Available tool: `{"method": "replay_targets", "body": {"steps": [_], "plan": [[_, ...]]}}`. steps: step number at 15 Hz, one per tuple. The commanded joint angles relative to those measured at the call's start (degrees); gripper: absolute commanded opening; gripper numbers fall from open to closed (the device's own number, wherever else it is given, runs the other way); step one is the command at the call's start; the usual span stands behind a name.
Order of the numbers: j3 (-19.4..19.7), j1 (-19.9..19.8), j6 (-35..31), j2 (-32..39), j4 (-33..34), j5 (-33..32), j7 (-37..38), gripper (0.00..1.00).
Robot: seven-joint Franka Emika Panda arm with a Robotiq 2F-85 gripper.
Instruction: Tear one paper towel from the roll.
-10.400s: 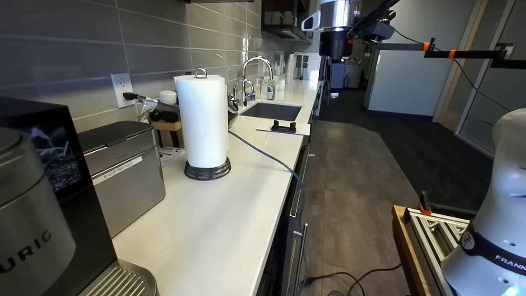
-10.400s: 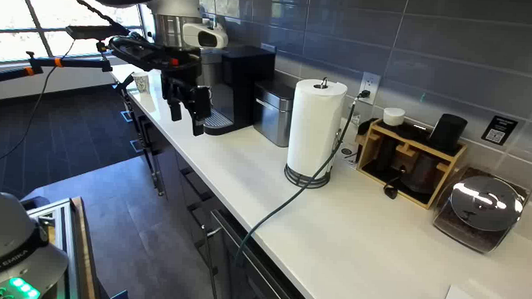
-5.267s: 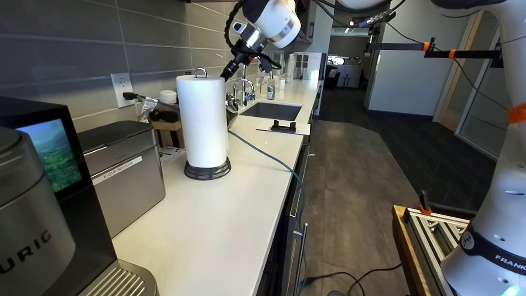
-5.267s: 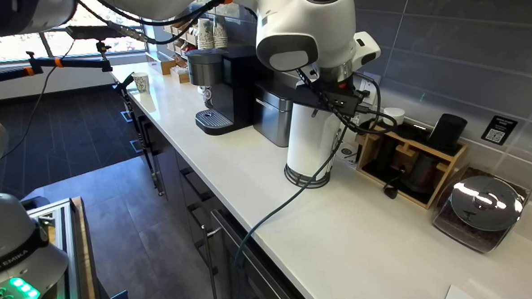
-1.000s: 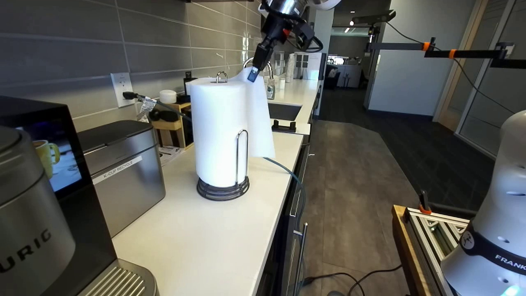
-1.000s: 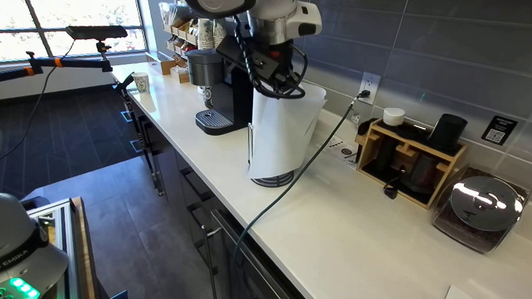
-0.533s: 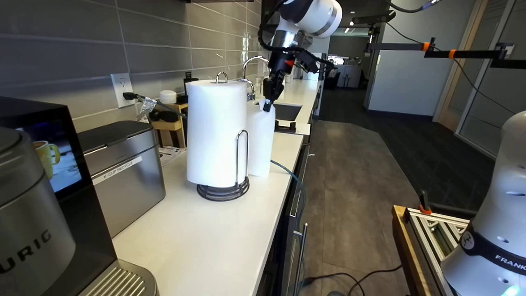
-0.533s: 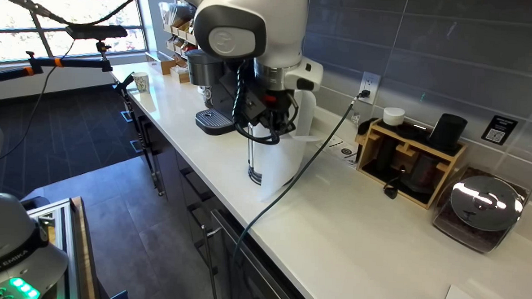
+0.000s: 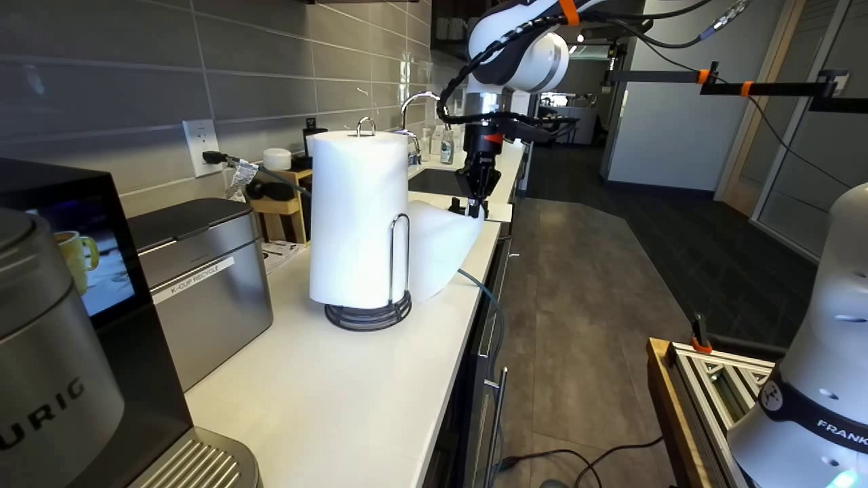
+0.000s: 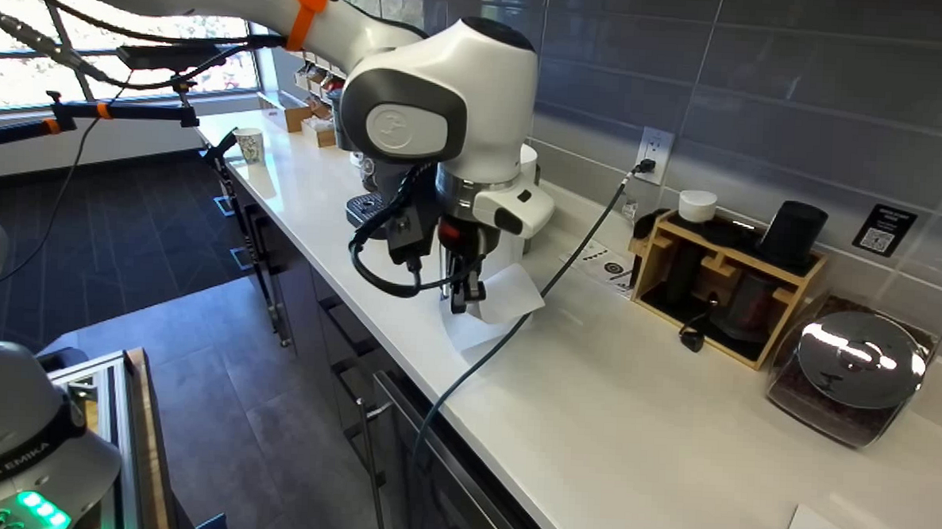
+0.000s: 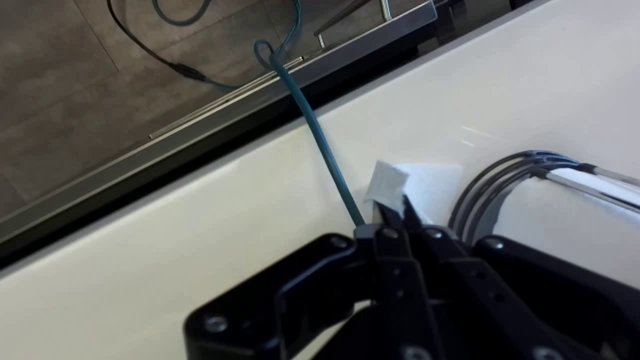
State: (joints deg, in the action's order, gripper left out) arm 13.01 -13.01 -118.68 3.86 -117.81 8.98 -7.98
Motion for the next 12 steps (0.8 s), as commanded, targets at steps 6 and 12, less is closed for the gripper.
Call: {"method": "replay_targets", "body": {"steps": [6,12], "plan": [[1.38,-1.03,0.15,-5.44,-6.98,-4.2,10.52,0.01],[1.43,-1.15,0.42,-6.78,-8.11,-4.76,11.91,0.0]]}}
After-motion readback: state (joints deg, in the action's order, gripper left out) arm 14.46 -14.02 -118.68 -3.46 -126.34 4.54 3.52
